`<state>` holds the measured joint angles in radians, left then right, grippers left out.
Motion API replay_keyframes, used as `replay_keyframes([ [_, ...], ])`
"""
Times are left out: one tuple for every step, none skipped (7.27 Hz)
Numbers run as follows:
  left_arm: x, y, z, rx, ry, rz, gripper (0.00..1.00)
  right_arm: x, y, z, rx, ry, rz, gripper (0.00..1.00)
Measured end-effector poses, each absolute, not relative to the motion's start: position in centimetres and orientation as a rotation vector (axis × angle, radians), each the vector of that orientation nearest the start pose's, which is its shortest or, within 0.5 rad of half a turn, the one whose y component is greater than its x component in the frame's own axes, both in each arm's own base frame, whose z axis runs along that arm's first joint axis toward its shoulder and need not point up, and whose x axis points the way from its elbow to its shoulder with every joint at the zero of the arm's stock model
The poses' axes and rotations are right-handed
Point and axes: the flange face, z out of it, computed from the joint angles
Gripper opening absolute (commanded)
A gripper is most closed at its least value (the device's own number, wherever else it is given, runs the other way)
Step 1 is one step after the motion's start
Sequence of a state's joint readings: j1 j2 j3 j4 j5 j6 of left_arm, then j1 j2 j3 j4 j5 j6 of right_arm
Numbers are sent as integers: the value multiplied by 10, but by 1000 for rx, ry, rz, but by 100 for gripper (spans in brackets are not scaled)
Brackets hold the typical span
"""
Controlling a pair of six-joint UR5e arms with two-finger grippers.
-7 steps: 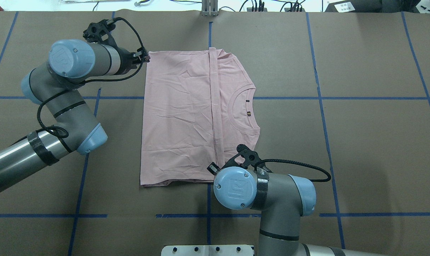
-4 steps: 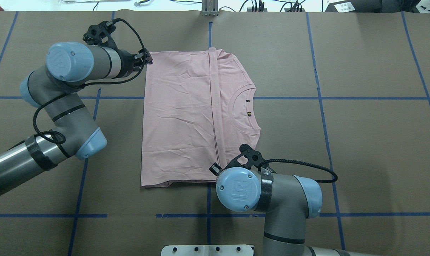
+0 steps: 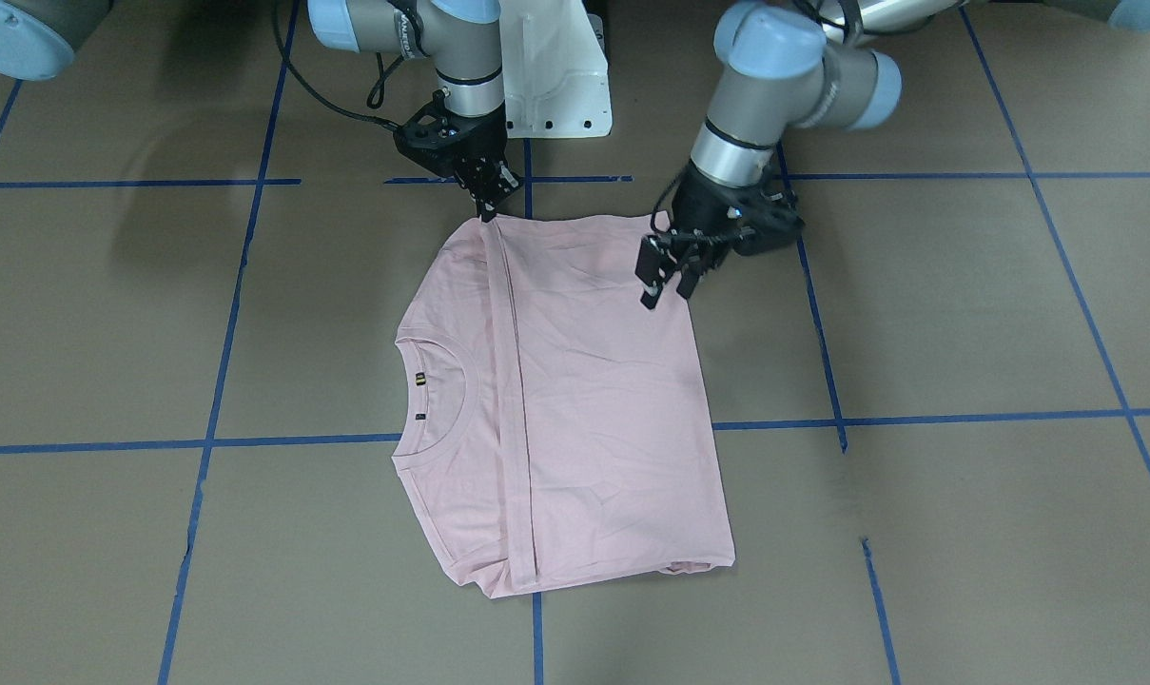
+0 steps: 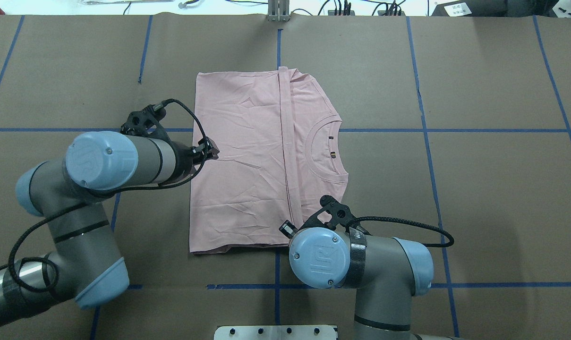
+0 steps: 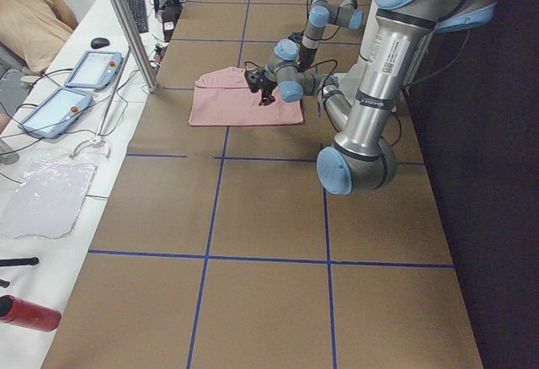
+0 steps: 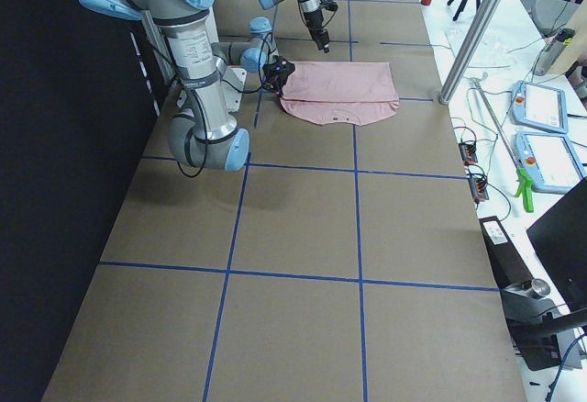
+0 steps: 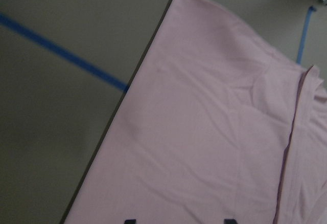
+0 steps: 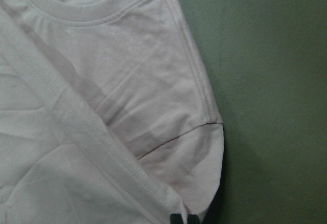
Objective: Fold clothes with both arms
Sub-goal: 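Move the left gripper to the shirt's near corner beside the right gripper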
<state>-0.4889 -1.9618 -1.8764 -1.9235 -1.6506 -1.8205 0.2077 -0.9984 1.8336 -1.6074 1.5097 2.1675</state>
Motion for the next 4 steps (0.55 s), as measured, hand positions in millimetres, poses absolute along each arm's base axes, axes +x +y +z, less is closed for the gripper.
replay_keyframes([
  [480,-364,269,-3,1034,-635,66,-591,-267,226,-101,-818,784,0],
  [490,-342,280,-48,1000,-645,66,-590,-267,225,-101,-820,783,0],
  [498,-322,294,-89,966,-655,66,-588,-266,225,-102,-822,782,0],
  [504,-308,304,-120,943,-673,66,-585,-266,226,-103,-824,780,0],
])
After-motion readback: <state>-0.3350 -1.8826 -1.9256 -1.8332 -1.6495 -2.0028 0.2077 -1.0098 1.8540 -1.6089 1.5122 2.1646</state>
